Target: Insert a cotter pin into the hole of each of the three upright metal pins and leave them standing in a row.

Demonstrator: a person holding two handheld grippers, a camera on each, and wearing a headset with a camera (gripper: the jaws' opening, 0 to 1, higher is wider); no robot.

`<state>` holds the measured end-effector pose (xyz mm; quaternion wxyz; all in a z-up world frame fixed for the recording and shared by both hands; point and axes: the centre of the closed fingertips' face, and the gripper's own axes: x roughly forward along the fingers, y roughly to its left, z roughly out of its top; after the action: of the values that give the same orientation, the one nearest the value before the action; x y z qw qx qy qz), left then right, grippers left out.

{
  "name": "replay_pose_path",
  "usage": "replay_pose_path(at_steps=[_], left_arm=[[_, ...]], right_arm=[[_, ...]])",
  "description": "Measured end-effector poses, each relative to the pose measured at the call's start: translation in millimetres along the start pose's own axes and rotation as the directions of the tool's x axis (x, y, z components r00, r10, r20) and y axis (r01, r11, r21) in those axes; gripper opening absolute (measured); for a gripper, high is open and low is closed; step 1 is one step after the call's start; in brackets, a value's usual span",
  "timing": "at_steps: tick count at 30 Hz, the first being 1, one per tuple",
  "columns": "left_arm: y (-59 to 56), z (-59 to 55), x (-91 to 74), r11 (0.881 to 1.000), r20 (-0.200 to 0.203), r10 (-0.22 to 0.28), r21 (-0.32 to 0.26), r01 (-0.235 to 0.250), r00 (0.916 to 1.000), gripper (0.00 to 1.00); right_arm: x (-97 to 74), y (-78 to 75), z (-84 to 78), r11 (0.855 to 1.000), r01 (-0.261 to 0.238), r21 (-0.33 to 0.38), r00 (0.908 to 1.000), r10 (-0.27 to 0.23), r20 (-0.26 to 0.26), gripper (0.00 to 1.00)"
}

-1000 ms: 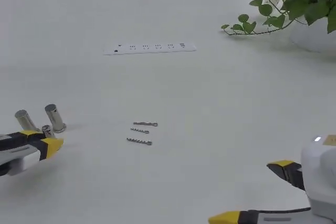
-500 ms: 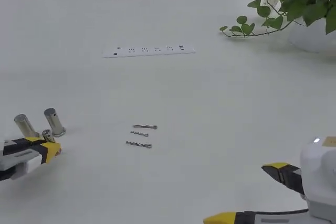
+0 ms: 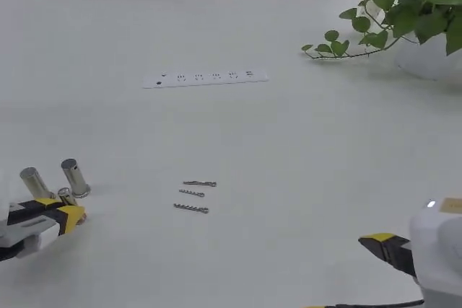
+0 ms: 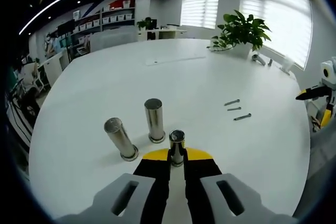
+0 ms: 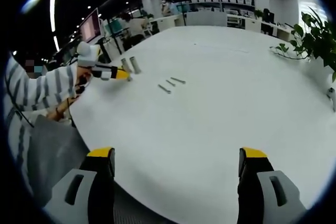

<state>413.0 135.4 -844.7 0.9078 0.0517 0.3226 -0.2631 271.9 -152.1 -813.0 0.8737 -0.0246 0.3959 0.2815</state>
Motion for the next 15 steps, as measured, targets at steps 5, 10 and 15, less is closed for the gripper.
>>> replay_pose_path(at_steps=[5, 10, 15], left_arm=[[1.5, 1.9, -2.2, 1.000, 0.006, 0.003, -0.019, -0.003, 1.0000, 0.07], [-3.3, 6.1, -7.8, 0.999, 0.025, -0.017, -0.042, 0.018, 0.9995, 0.07], [-9.0, 11.0, -14.5, 0.999, 0.040, -0.028, -0.015, 0.029, 0.9988, 0.07]], right_arm=[[-1.1, -0.3, 0.3, 1.000, -0.001, -0.002, 1.0000, 0.001, 0.003, 0.99], [-0.6, -0.6, -2.2, 1.000, 0.002, -0.002, 1.0000, -0.002, -0.003, 0.99], [-0.9, 3.4, -1.7, 1.000, -0.006, -0.005, 1.0000, 0.006, 0.002, 0.99]])
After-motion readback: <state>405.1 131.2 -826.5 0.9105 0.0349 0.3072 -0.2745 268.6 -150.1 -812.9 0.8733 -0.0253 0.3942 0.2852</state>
